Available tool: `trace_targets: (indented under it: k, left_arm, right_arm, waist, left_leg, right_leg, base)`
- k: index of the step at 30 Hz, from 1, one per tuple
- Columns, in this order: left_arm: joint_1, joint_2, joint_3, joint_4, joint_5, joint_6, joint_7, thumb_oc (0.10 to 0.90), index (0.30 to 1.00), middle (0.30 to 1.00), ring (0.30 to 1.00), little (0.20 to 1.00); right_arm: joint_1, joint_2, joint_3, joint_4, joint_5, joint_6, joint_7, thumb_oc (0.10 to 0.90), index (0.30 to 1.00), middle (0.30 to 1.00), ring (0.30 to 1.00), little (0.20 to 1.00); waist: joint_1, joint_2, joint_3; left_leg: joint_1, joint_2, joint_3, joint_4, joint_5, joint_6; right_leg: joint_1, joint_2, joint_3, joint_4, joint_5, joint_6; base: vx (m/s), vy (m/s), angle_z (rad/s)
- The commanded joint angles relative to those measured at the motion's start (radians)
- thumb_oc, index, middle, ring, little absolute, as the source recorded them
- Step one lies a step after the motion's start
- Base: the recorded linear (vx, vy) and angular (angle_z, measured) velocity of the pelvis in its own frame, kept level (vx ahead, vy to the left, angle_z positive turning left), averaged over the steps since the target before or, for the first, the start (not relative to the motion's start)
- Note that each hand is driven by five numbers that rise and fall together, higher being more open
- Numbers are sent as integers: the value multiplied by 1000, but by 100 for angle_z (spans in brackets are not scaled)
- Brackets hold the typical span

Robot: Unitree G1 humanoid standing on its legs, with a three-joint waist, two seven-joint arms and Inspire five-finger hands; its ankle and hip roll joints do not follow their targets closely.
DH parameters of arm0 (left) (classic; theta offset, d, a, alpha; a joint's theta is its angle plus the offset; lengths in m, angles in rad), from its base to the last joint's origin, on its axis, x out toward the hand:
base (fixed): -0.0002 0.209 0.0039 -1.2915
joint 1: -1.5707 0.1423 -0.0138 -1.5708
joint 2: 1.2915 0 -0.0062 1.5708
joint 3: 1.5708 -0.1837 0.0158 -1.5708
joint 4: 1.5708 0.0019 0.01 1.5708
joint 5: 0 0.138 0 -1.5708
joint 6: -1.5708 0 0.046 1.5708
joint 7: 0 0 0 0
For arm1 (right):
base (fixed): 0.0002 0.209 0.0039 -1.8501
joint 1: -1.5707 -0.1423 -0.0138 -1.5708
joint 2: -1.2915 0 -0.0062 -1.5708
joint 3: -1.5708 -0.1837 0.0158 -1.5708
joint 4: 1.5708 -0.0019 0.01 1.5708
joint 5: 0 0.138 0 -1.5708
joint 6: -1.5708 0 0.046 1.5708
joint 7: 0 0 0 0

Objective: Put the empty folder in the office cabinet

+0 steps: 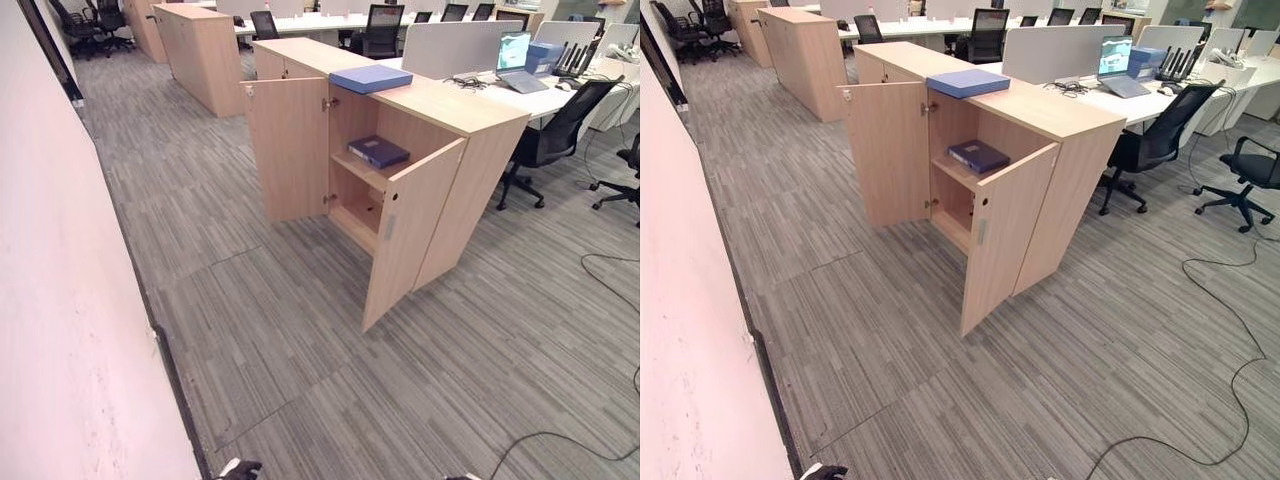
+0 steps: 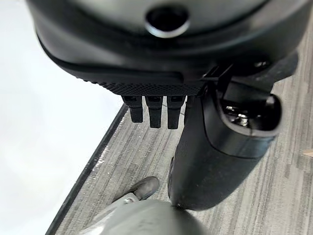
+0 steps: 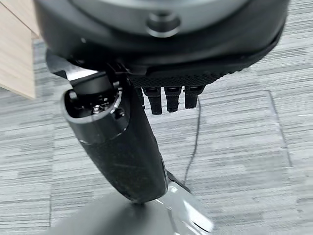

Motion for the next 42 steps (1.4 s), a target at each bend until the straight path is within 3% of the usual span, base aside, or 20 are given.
trace_targets:
  k: [1,9,11,12,13,16,19,20,21,23,26,27,28,31,32,33,36,39,40,42]
  left_arm:
    - [-4,7,3,111,53,21,-27,800,900,900,900,900]
    - [-17,20,21,117,20,21,-26,800,900,900,900,900]
    - [-27,23,32,113,-3,18,-17,800,900,900,900,900]
    - [-27,33,48,95,-30,7,1,800,900,900,900,900]
    - [-27,33,48,95,-30,7,1,800,900,900,900,900]
    - [-35,42,77,71,-84,-2,45,800,900,900,900,900]
    - [-9,39,113,74,-127,-6,61,800,900,900,900,900]
    - [7,43,128,77,-142,-8,56,800,900,900,900,900]
    - [12,44,156,76,-174,-11,63,800,900,900,900,900]
    - [47,36,189,81,-198,-20,69,800,900,900,900,900]
    - [81,21,215,101,-197,-18,67,800,900,900,900,900]
    - [94,14,227,110,-197,-16,77,800,900,900,900,900]
    - [94,14,227,110,-197,-16,77,800,900,900,900,900]
    - [86,19,229,109,-189,-16,84,800,900,900,900,900]
    - [74,25,225,107,-182,-15,86,800,900,900,900,900]
    - [57,27,208,100,-164,-15,91,800,900,900,900,900]
    - [26,40,184,84,-145,-17,90,800,900,900,900,900]
    - [-12,51,159,71,-139,-17,90,800,900,900,900,900]
    - [-20,61,146,61,-137,-16,89,800,900,900,900,900]
    - [-29,70,136,46,-143,-24,90,800,900,900,900,900]
  right_arm:
    - [-29,14,20,55,4,5,9,800,900,900,900,900]
    - [-41,9,16,64,15,13,24,800,900,900,900,900]
    - [-47,7,17,61,19,11,27,800,900,900,900,900]
    - [-52,-1,16,56,20,10,27,800,900,900,900,900]
    - [-52,-1,16,56,20,10,27,800,900,900,900,900]
    - [-68,-13,12,53,29,11,12,800,900,900,900,900]
    - [-70,-18,15,50,28,10,2,800,900,900,900,900]
    - [-70,-26,26,41,17,5,5,800,900,900,900,900]
    - [-42,-48,16,30,16,-6,8,800,900,900,900,900]
    - [4,-70,0,17,5,-18,-3,800,900,900,900,900]
    - [31,-66,-5,31,-9,-19,0,800,900,900,900,900]
    - [52,-59,-2,42,-36,-19,3,800,900,900,900,900]
    - [53,-59,-2,43,-36,-19,3,800,900,900,900,900]
    - [69,-49,5,51,-60,-17,9,800,900,900,900,900]
    - [79,-45,5,58,-78,-10,19,800,900,900,900,900]
    - [82,-40,9,68,-99,-6,20,800,900,900,900,900]
    - [70,-42,12,50,-110,-6,20,800,900,900,900,900]
    - [55,-46,18,-2,-108,-14,16,800,900,900,900,900]
    - [58,-48,24,-39,-102,-20,12,800,900,900,900,900]
    - [65,-52,54,-127,-76,-48,28,800,900,900,900,900]
  waist:
    - [-9,-34,-11]
    - [1,-47,19]
    - [9,-62,54]
    - [28,-78,101]
    - [26,-76,100]
    - [59,-80,156]
    - [89,-79,152]
    - [103,-60,141]
    - [104,-48,140]
    - [100,-45,154]
    - [104,-37,147]
    - [112,-20,136]
    - [113,-21,135]
    - [116,-21,115]
    - [115,-29,101]
    - [112,-46,80]
    - [106,-63,69]
    - [84,-59,77]
    - [68,-45,92]
    - [35,-26,140]
  left_leg:
    - [-3,-43,-71,-9,-80,-18]
    - [-1,-30,-76,6,-80,-13]
    - [-76,-44,-52,156,-114,-26]
    - [-188,-49,-30,370,-117,-52]
    - [-195,-48,-31,380,-121,-53]
    - [-359,-43,-32,632,-15,-64]
    - [-414,-3,3,465,8,-57]
    - [-384,51,-5,229,97,-70]
    - [-402,111,13,48,136,-92]
    - [-452,158,36,-9,153,-110]
    - [-448,183,63,-9,132,-117]
    - [-434,187,51,-9,191,-132]
    - [-434,187,52,-9,191,-132]
    - [-414,179,72,-9,213,-132]
    - [-392,163,87,-9,215,-116]
    - [-367,121,104,-9,190,-86]
    - [-328,51,128,-9,134,-41]
    - [-275,-16,135,-9,78,0]
    - [-239,-41,114,-9,51,18]
    - [-180,-45,70,-9,28,26]
  right_leg:
    - [18,-13,-39,8,-33,102]
    - [31,-9,-46,8,-42,84]
    - [26,-20,-54,20,-46,72]
    - [29,-33,-68,35,-58,57]
    - [27,-31,-70,36,-58,57]
    - [61,-20,-92,19,-70,36]
    - [87,-13,-105,8,-94,44]
    - [104,0,-93,8,-112,53]
    - [121,-2,-82,8,-134,59]
    - [143,-8,-64,8,-151,68]
    - [168,-16,-48,8,-159,85]
    - [180,-25,-29,11,-170,92]
    - [179,-26,-28,12,-170,92]
    - [180,-60,-25,21,-172,111]
    - [172,-105,-20,38,-161,137]
    - [143,-172,-10,78,-101,177]
    - [74,-255,-19,206,6,209]
    - [1,-341,-63,420,173,205]
    - [-54,-372,-91,547,233,181]
    - [-152,-335,-102,598,176,142]
  base:
    - [20,-36,1]
    - [20,-48,1]
    - [-115,-97,8]
    - [-104,-96,20]
    - [-92,-118,29]
    - [10,-107,26]
    - [187,6,30]
    - [457,194,35]
    - [374,175,14]
    - [225,154,11]
    - [274,218,-6]
    - [184,166,-35]
    - [282,259,-39]
    - [241,241,-20]
    - [427,469,-29]
    - [486,569,-26]
    - [238,389,-41]
    - [187,417,-18]
    - [300,479,2]
    - [240,247,77]
